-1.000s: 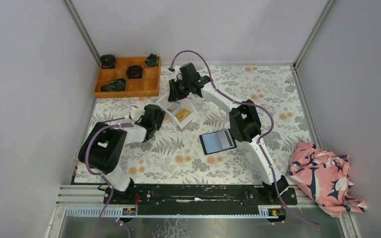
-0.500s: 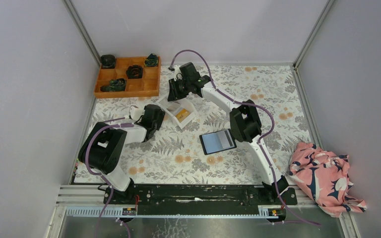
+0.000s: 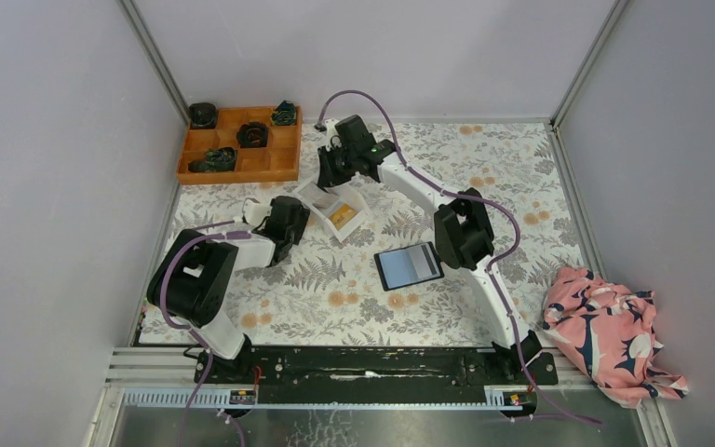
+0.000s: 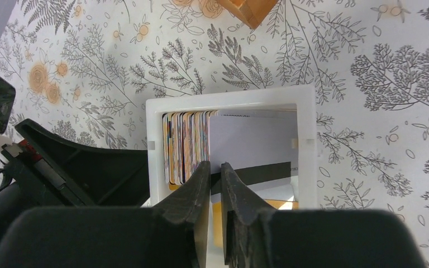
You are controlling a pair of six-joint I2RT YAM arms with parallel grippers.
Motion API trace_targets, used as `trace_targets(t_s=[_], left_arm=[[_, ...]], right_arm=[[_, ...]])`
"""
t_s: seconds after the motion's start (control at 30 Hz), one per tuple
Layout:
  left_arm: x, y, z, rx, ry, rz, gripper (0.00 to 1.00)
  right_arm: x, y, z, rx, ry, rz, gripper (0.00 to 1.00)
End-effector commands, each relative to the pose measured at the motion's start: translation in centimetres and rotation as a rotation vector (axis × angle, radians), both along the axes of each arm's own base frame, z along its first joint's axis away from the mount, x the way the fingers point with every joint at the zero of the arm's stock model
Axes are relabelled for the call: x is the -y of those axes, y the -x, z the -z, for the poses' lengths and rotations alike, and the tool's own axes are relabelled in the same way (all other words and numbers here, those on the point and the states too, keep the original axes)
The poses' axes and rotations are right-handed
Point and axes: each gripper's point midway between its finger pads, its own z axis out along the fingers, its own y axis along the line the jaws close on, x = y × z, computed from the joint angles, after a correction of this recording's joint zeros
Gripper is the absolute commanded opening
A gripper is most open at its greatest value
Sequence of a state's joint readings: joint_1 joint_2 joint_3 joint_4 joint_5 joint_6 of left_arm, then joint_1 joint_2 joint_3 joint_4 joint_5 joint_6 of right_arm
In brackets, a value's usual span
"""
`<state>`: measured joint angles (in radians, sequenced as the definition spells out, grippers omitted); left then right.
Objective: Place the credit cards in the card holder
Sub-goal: Pick up the credit card from the storage box.
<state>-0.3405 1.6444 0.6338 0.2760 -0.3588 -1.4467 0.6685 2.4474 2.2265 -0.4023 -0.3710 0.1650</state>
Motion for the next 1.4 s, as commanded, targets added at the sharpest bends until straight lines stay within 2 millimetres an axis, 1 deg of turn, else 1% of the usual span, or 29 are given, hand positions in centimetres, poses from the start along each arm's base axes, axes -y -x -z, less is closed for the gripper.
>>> trace_targets(t_s=[0.0,0.13,0.4,0.5,0.63,0.8,0.9,1.03,1.17,1.2,1.23,1.37], left_arm=[[0.2,0.6,0.5,-0.039,-0.019,0.028,0.59],[0.1,0.6,0.5,-0.042,-0.021,0.029,0.59],[-0.2,0.7,0.1,-0.041,-0.042,0.025,0.60],[-0.5,0.7,0.0,-0.041,-0.058,0.023,0.62],[-0.8,0.9,-0.2,-0.040,-0.077,0.023,0.66],[-1.6,1.3,-1.0,-0.034,-0.121,0.013,0.73],[-2.2,1.6,-1.9,-0.021,-0.148,0.007,0.78],[-2.9,2.2,-3.3,-0.001,-0.178,-0.001,0.82],[-3.3,2.7,-4.9,0.038,-0.204,0.010,0.83],[-3.3,2.8,-5.4,0.051,-0.208,0.020,0.84],[-3.3,3.1,-5.6,0.060,-0.216,0.034,0.84],[-2.6,3.8,-7.6,0.148,-0.237,0.102,0.86]], right_arm=[[0.0,0.4,-5.0,0.096,-0.015,0.002,0.15],[0.6,0.0,-5.0,0.121,0.012,0.019,0.13],[2.3,-1.0,-3.9,0.180,0.103,0.065,0.04],[2.9,-1.4,-3.9,0.212,0.136,0.084,0.00],[3.7,-1.9,-4.0,0.246,0.168,0.105,0.00],[4.2,-2.0,-5.0,0.287,0.167,0.117,0.00],[4.3,-1.8,-6.3,0.308,0.156,0.118,0.00],[4.6,-0.9,-7.9,0.327,0.135,0.112,0.00],[4.8,0.6,-9.5,0.333,0.104,0.105,0.00],[5.0,1.1,-10.3,0.337,0.092,0.104,0.00],[5.1,1.5,-10.7,0.334,0.083,0.102,0.00],[5.7,3.9,-12.3,0.326,0.043,0.088,0.00]])
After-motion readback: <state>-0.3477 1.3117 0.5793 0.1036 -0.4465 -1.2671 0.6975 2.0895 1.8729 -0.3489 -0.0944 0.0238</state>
